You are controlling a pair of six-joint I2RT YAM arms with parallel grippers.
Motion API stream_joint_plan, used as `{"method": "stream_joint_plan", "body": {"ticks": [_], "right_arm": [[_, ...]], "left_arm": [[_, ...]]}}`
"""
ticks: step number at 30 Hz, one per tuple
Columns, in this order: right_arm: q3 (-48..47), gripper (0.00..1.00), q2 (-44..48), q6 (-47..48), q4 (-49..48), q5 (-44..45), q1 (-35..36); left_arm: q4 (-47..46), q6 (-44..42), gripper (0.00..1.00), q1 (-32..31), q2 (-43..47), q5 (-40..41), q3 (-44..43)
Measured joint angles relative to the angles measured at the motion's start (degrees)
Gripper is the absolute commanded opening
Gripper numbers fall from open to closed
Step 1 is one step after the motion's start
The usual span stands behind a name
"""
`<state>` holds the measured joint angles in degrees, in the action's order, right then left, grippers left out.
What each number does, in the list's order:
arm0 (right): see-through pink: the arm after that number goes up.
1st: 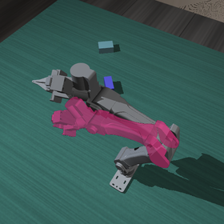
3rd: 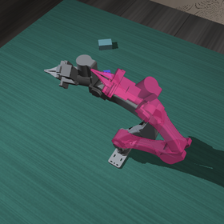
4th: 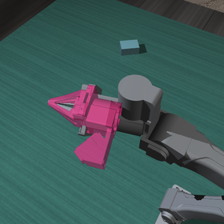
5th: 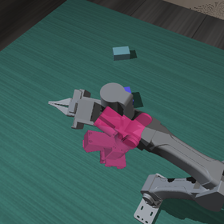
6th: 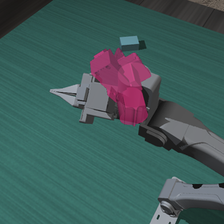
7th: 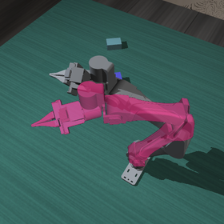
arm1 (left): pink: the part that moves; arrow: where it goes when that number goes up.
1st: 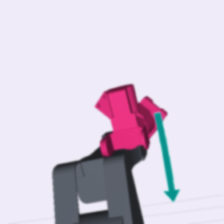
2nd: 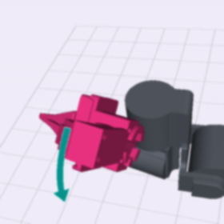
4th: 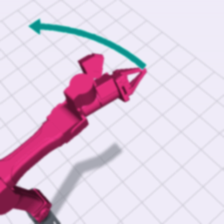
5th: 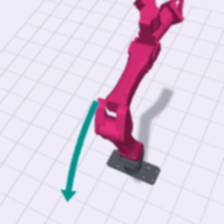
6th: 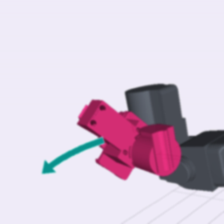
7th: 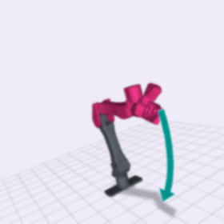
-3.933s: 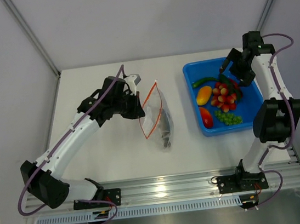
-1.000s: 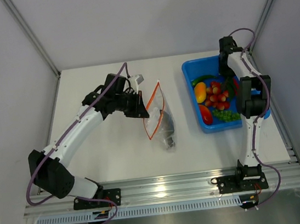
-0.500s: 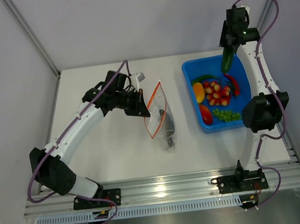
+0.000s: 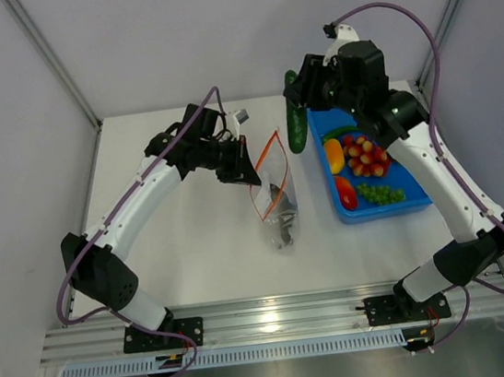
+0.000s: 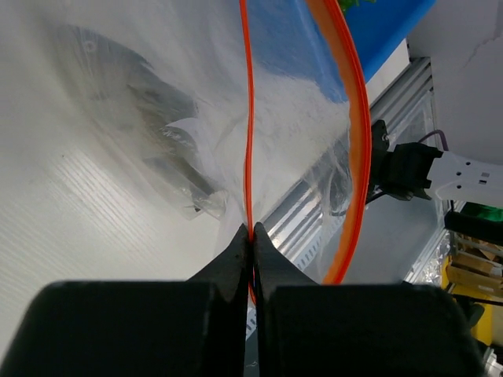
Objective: Place the food in the zip-top bag and seal the zipper
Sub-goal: Place the fake vegetable in the zipper food storage bag.
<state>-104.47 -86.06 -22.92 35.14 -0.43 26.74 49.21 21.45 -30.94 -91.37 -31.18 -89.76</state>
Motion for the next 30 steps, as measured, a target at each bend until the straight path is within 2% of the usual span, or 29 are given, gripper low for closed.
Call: {"method": "stream_joint_plan", "body": {"ticks": [5,11,17,30], "right_arm": [[4.87,0.00,2.23,-2.38,-6.49,-0.22,6.21],[10.38,0.00,2.25,-5.70,-8.09,6.14,10.43],[11.30,0.00,0.85,-9.51,-7.32,12.87,13.99],[11.82,0.00,0.35,-13.38,0.28,20.98,18.88]], "left_arm": [[0.24,1.27,0.01,0.00,-0.15,-1.55,-0.66],[-0.09,2.91,0.00,0.00,-0.15,-2.16,-0.66],[-1.31,4.48,0.00,0.00,-0.09,-2.19,0.33],[-3.74,6.75,0.01,0.00,2.03,-2.03,3.58]]}}
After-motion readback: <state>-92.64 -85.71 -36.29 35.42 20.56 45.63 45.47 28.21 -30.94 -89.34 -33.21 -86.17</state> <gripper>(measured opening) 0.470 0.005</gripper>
